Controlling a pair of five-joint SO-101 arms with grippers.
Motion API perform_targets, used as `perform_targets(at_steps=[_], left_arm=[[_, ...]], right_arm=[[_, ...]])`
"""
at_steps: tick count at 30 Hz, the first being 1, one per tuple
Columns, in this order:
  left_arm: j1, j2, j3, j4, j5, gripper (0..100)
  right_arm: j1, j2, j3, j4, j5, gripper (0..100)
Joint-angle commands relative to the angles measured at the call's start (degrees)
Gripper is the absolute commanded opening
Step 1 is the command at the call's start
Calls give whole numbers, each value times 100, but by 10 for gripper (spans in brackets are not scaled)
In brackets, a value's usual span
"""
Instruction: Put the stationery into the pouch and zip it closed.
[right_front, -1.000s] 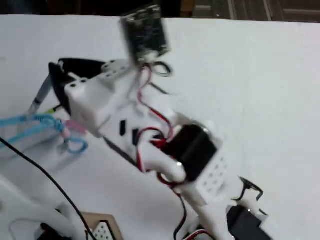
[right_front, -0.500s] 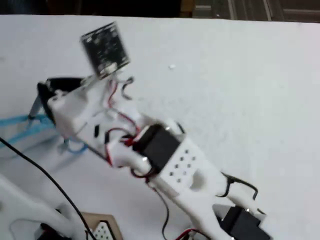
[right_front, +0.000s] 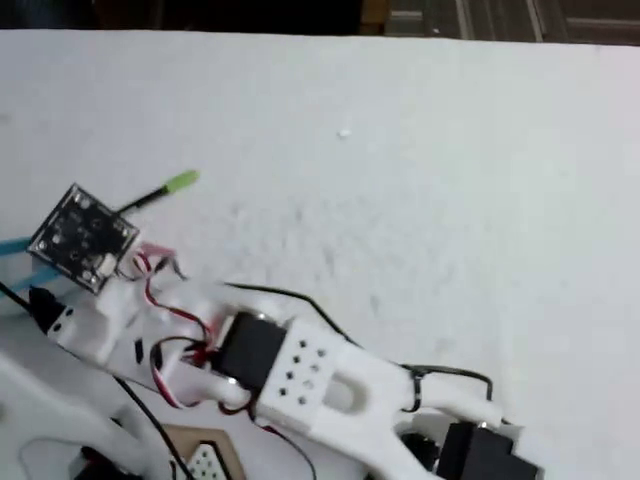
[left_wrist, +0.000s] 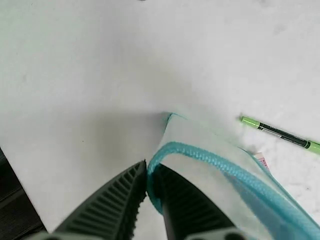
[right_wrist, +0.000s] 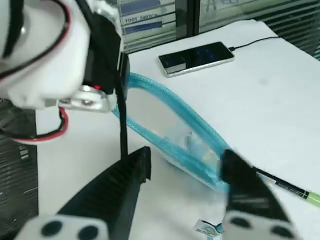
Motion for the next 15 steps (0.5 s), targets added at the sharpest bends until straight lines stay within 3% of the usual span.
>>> perform_targets(at_steps=[1,6,15], left_arm=[[40,57,9,9,-26,22],[40,57,9,9,-26,22],[40,57,9,9,-26,22]], right_arm=[[-48,-48,-26,-101,70,425],[198,-75,-35,-347,79,354],[1446,-831,-167,-321,79,343]])
